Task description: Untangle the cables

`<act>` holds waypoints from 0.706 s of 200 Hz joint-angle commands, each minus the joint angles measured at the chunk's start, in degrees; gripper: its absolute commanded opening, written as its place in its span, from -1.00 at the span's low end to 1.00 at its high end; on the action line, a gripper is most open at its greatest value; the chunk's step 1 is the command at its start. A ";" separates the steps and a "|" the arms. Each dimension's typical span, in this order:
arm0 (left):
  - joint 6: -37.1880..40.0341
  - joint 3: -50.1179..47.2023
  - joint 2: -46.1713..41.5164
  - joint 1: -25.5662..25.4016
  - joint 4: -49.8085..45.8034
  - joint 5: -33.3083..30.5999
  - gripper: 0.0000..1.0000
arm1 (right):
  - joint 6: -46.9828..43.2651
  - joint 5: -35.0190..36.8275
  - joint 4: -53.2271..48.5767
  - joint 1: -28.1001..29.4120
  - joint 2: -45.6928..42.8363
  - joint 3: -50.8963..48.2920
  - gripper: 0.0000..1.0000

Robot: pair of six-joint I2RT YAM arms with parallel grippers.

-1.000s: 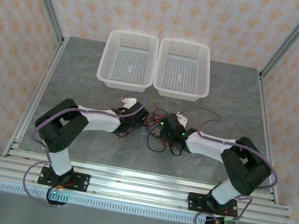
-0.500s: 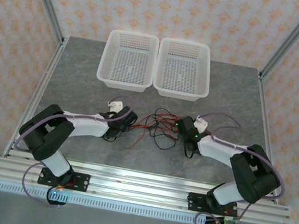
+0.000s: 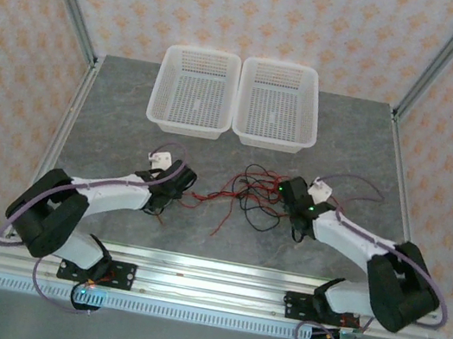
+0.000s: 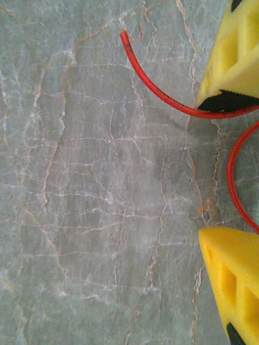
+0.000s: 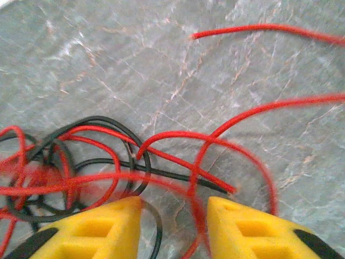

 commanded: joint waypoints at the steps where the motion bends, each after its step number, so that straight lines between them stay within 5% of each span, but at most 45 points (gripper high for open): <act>1: 0.98 2.75 -2.97 0.45 -4.12 -2.73 0.24 | -1.51 1.60 -6.29 -0.35 -4.89 2.37 -0.20; 72: 7.14 16.31 -5.91 -5.21 -12.82 -1.42 0.26 | -7.22 -14.16 -6.14 -0.37 -12.95 8.22 0.02; 141: 9.01 26.84 9.41 -14.19 -8.22 5.28 0.22 | -10.04 -25.36 -0.08 -0.33 -3.18 13.36 0.17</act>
